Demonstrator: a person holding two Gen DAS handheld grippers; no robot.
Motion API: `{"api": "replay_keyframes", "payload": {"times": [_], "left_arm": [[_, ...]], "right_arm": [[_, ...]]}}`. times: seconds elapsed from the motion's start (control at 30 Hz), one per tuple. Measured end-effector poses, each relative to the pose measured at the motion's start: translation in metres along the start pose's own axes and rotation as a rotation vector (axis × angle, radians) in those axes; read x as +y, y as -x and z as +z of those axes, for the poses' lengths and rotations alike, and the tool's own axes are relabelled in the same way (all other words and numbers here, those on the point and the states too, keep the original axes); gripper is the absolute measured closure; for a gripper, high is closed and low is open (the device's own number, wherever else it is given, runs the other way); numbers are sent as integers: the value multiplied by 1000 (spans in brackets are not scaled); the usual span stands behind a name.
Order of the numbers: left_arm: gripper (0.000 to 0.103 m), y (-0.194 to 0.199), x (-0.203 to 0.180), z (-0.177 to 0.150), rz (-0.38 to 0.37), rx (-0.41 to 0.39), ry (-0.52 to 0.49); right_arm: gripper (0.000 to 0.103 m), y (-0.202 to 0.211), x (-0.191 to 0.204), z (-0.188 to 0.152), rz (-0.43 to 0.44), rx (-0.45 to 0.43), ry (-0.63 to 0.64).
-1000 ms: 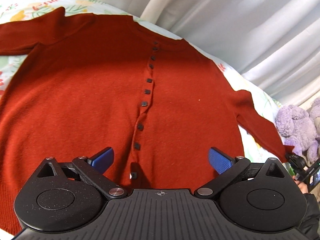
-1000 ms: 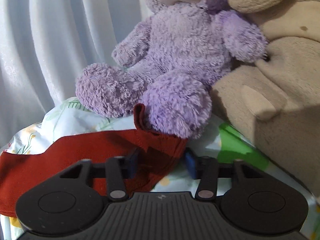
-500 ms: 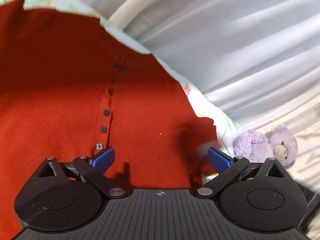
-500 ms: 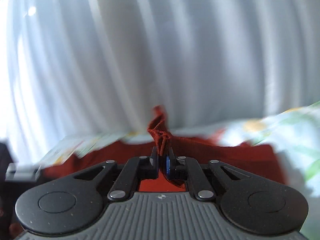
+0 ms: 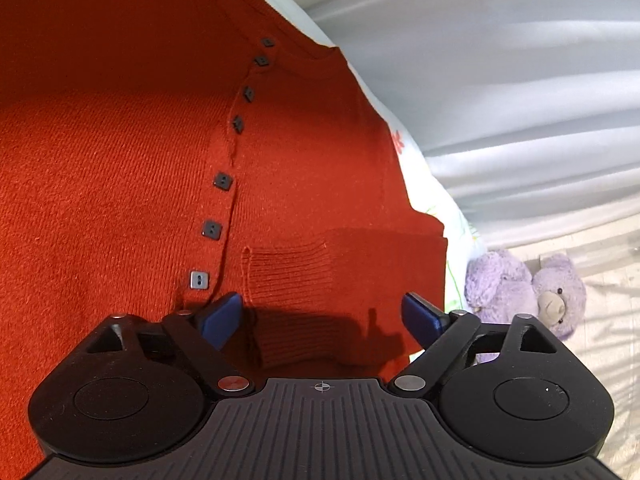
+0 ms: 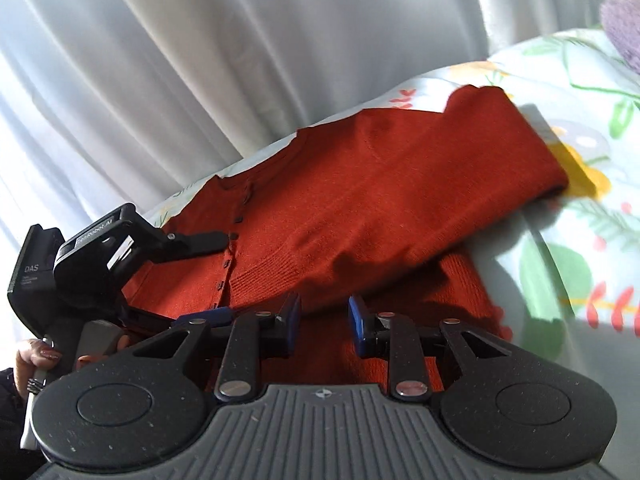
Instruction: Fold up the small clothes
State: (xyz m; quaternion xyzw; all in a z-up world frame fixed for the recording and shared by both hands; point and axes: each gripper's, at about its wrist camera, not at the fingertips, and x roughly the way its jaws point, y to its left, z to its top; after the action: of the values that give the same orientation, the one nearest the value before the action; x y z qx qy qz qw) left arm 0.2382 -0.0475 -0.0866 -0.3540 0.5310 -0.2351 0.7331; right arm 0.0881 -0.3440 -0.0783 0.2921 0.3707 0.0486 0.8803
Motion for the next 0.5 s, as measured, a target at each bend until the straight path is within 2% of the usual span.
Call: {"api": "replay_keyframes", "payload": {"times": [0.03, 0.07, 0.13, 0.17, 0.23, 0.33, 0.43, 0.5], "left_arm": [[31, -2, -1, 0, 10, 0, 0], [37, -4, -1, 1, 22, 6, -5], [61, -10, -1, 4, 40, 15, -17], [67, -12, 0, 5, 49, 16, -21], [96, -16, 3, 8, 78, 17, -14], [98, -9, 3, 15, 63, 7, -8], [98, 25, -24, 32, 56, -84, -150], [97, 55, -39, 46, 97, -173, -263]], "right_arm": [[78, 1, -2, -3, 1, 2, -14], [78, 3, -4, -6, 4, 3, -27], [78, -2, -6, -10, 7, 13, -49], [78, -3, -7, -11, 3, 22, -54], [78, -1, -8, -16, -2, 29, -52], [78, -1, -12, -19, -21, 36, -49], [78, -10, -11, -18, -58, 43, -32], [80, -11, -10, -16, -90, 47, 4]]}}
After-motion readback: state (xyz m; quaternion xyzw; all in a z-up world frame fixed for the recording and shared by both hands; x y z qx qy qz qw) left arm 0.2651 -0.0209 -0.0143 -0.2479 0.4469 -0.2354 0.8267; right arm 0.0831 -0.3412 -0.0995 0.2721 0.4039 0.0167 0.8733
